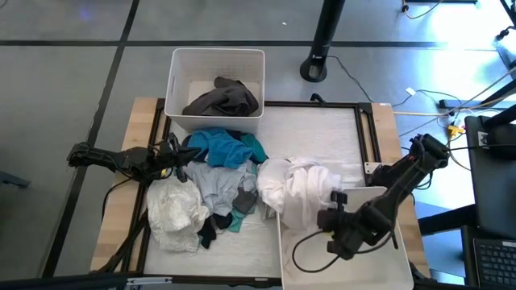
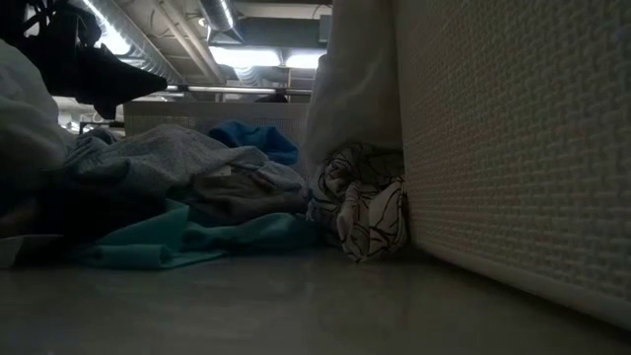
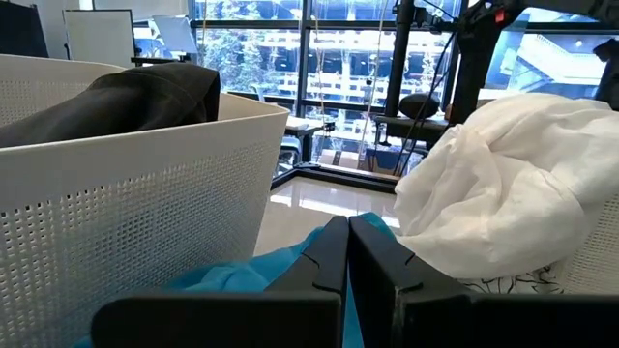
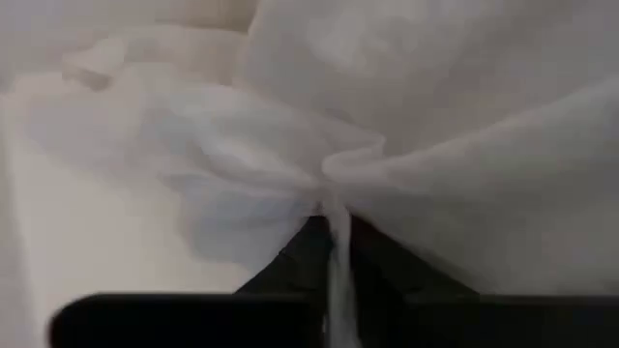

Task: Sort clothes
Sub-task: Put the white shirt into the bottom white laundry organizer

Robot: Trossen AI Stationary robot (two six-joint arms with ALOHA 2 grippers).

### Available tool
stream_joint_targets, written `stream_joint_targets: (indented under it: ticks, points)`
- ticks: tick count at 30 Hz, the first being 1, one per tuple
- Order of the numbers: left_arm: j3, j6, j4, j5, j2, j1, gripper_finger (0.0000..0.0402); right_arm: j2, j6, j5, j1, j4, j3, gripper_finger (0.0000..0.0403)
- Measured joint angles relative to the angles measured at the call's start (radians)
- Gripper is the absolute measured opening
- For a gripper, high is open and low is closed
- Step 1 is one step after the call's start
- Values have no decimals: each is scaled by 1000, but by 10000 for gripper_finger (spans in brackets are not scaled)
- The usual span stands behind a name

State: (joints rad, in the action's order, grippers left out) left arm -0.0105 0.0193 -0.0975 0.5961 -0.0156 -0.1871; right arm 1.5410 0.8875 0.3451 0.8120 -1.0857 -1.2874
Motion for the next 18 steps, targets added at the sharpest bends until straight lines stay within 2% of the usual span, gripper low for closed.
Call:
stream_joint_targets:
  ticks: [5, 10, 14, 18]
  points:
    - [0, 0, 1, 0, 0, 0, 4, -9, -31, -54, -34, -84, -134, 131]
    - [0, 0, 2, 0, 0, 0, 4, -18, -106, -46, -77, -167, -336, 215]
    - [0, -6, 3, 0, 0, 0, 4, -19, -251, 32, -140, -198, -468, 263]
    - [0, -20, 3, 0, 0, 0, 4, -19, -459, 133, -249, -198, -505, 285]
